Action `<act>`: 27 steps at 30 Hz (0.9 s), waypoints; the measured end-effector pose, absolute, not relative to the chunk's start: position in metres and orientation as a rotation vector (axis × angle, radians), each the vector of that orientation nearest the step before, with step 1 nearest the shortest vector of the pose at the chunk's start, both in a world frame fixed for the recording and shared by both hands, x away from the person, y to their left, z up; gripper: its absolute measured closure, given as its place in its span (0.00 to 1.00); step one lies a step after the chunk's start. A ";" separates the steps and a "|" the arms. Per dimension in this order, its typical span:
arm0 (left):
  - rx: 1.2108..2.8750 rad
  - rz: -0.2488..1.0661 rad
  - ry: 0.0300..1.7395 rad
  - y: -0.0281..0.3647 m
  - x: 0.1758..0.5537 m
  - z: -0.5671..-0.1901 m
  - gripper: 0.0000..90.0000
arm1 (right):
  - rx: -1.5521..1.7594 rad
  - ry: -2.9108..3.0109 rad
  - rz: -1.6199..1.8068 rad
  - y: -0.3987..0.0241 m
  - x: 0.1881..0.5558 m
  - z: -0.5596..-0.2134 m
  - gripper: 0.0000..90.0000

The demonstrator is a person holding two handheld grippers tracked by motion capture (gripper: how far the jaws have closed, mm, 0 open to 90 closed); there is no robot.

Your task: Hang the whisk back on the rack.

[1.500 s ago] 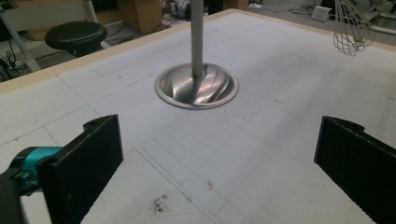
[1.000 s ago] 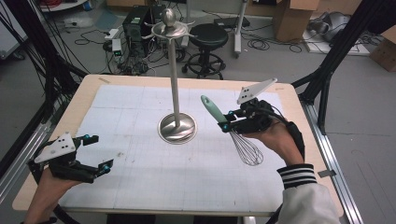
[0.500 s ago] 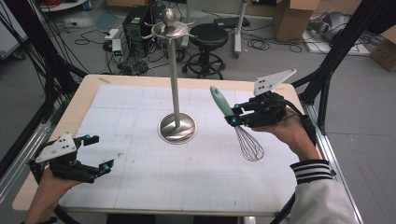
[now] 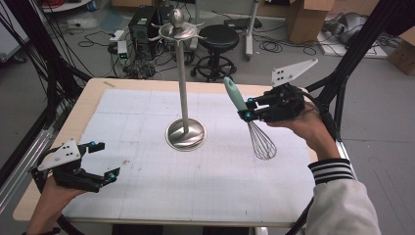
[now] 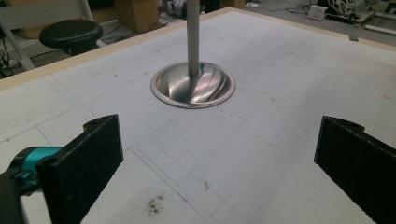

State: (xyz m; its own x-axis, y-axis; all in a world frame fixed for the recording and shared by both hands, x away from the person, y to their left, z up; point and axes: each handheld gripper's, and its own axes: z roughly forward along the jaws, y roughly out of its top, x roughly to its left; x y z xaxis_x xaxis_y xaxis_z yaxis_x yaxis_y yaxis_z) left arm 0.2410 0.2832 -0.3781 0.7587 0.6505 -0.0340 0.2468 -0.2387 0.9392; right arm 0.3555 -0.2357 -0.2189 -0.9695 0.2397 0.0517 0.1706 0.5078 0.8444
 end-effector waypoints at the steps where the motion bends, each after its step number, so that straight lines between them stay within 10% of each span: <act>1: 1.815 0.442 0.696 0.283 0.241 -0.378 0.02 | 0.371 2.660 1.485 -0.236 0.357 -0.217 0.77; 27: 1.803 0.440 0.698 0.287 0.241 -0.378 0.02 | 0.321 2.624 1.506 -0.210 0.392 -0.164 0.77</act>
State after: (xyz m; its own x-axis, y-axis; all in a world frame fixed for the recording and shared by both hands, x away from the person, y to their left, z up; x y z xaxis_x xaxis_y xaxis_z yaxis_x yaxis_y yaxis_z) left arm 0.2407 0.2875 -0.3776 0.7575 0.6516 -0.0397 0.2449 -0.2273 0.9425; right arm 0.3924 -0.2096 -0.1640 -0.9730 0.2302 0.0190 0.1325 0.4889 0.8622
